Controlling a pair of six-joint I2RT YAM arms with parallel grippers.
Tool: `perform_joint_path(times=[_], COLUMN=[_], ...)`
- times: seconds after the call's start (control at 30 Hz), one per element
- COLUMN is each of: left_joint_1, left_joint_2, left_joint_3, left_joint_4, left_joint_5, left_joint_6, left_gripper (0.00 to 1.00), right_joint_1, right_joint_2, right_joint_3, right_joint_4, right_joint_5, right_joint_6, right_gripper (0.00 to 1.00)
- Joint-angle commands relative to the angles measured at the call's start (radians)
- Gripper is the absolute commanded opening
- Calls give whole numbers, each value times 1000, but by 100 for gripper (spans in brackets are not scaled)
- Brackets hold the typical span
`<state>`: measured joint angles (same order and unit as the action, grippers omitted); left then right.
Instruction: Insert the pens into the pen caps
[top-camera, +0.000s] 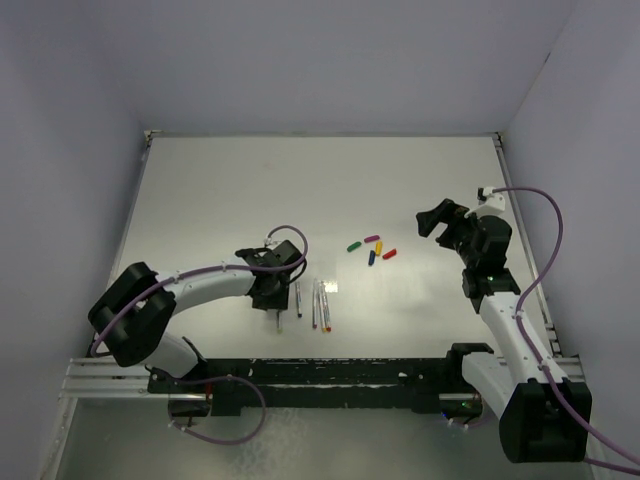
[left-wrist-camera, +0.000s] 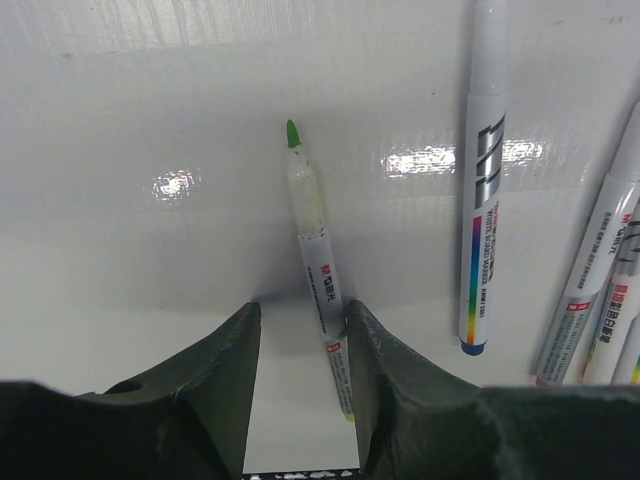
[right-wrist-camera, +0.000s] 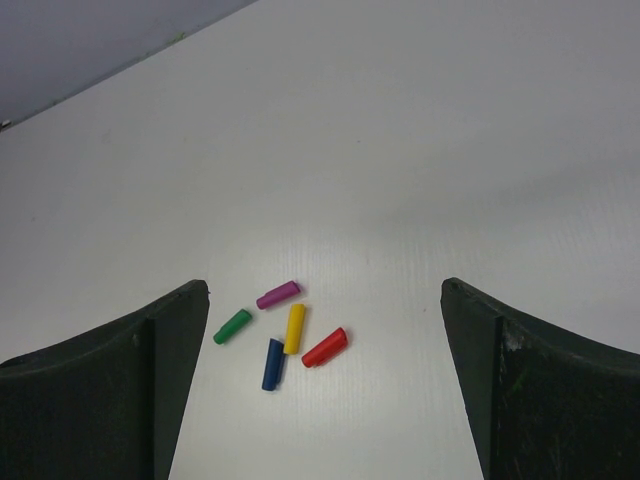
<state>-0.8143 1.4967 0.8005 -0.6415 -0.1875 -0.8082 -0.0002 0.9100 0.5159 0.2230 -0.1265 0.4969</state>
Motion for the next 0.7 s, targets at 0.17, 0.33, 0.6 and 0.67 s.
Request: perform_joint_path(times=[0.17, 0.33, 0.6, 0.67], left_joint_1=[-3, -3, -4, -3], left_joint_2=[18, 29, 53, 61], left_joint_3=[41, 40, 40, 43], left_joint_4=[-55, -54, -30, -26], left_joint_5=[-32, -28, -29, -22], left_joint_6=[4, 11, 15, 18], left_gripper=[43, 43, 42, 42], right_joint_1=[0, 0, 0, 0], right_joint_2=[3, 4, 3, 4], right_joint_3=[44, 42, 48, 49], right_joint_4=[40, 50, 49, 47], right_joint_5=[-11, -11, -5, -5], right_joint_6=[-17, -9, -17, -17], right_gripper=[100, 100, 100, 100])
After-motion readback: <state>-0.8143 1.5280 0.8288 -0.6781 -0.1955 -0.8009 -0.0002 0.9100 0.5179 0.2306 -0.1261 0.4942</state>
